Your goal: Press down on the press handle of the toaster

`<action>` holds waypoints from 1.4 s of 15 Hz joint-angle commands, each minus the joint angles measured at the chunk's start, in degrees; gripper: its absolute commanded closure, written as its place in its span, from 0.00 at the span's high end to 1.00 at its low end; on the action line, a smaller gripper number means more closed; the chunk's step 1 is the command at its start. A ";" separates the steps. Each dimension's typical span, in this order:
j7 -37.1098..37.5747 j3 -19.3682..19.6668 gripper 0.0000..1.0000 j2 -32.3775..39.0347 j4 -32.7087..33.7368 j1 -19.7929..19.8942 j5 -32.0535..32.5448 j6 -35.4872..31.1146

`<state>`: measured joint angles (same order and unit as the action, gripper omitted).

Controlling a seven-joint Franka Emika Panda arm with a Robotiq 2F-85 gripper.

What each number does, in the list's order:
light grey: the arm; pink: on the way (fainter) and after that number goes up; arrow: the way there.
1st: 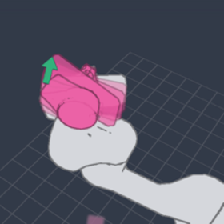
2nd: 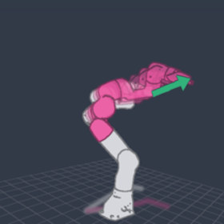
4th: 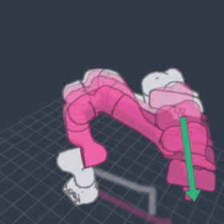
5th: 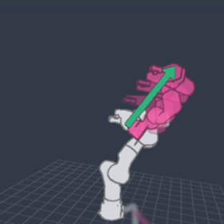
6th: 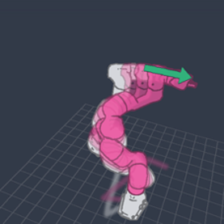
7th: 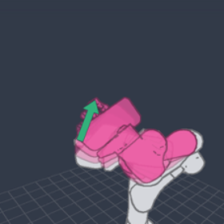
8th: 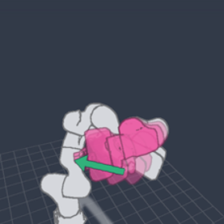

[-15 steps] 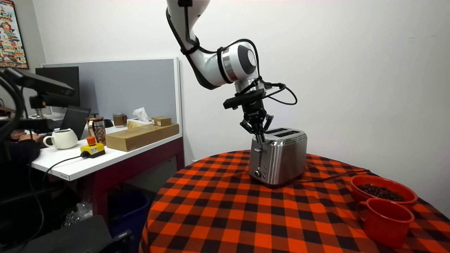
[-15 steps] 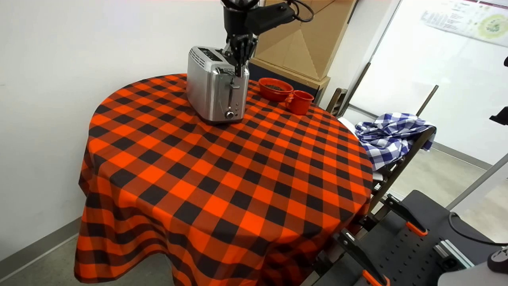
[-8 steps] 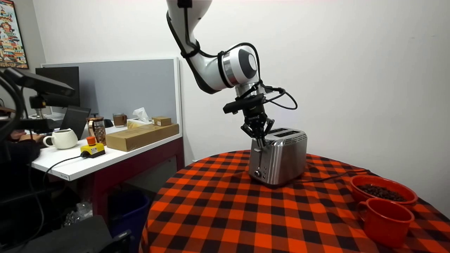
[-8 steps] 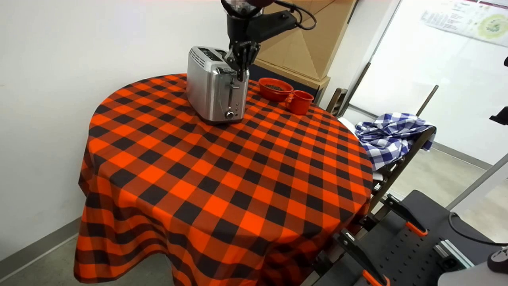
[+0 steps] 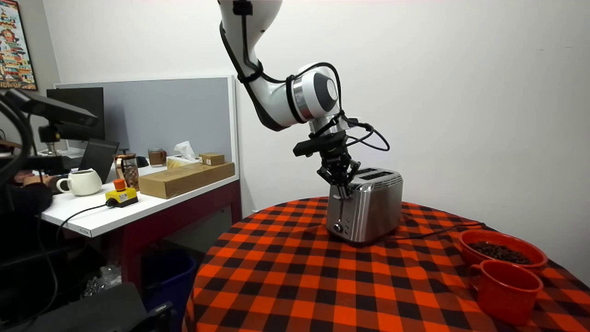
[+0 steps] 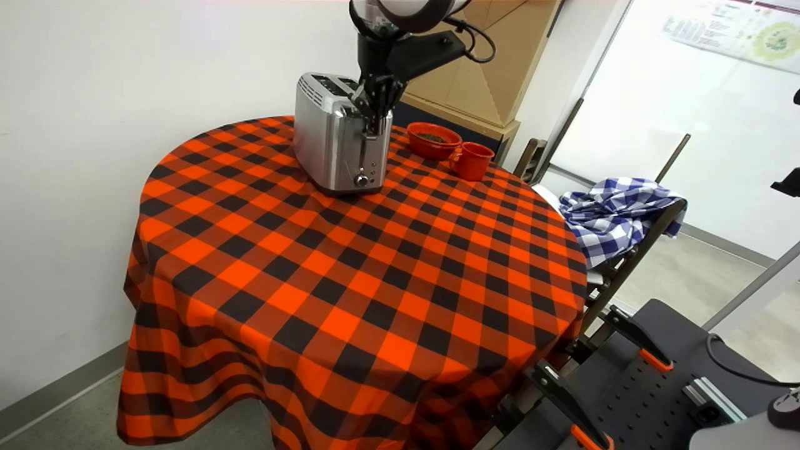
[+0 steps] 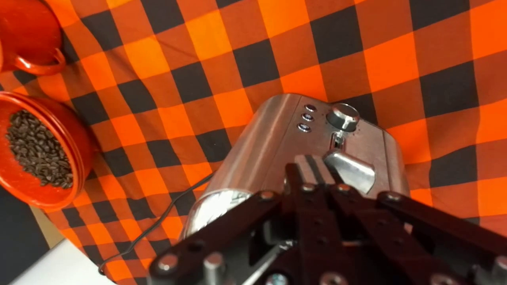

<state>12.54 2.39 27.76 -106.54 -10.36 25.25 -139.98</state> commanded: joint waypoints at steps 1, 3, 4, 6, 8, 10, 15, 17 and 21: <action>1.44 0.97 0.00 1.46 0.38 -1.21 0.85 -2.53; 1.03 0.78 0.00 1.92 0.70 -1.25 0.57 -2.32; 0.93 0.74 0.00 2.04 0.82 -1.28 0.51 -2.26; 0.43 0.50 0.00 2.51 1.13 -1.17 0.13 -1.91; 0.20 0.45 0.00 3.24 1.46 -1.23 0.13 -1.76; 0.19 0.57 0.00 4.37 2.04 -1.46 0.40 -1.82; 0.01 0.90 0.00 6.72 3.02 -1.97 0.83 -1.42; -0.34 0.84 0.00 7.78 3.22 -2.17 0.69 -1.18; -0.70 0.45 0.00 9.70 3.08 -2.85 0.25 -1.23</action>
<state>12.19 2.89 34.06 -104.38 -11.62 25.43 -140.29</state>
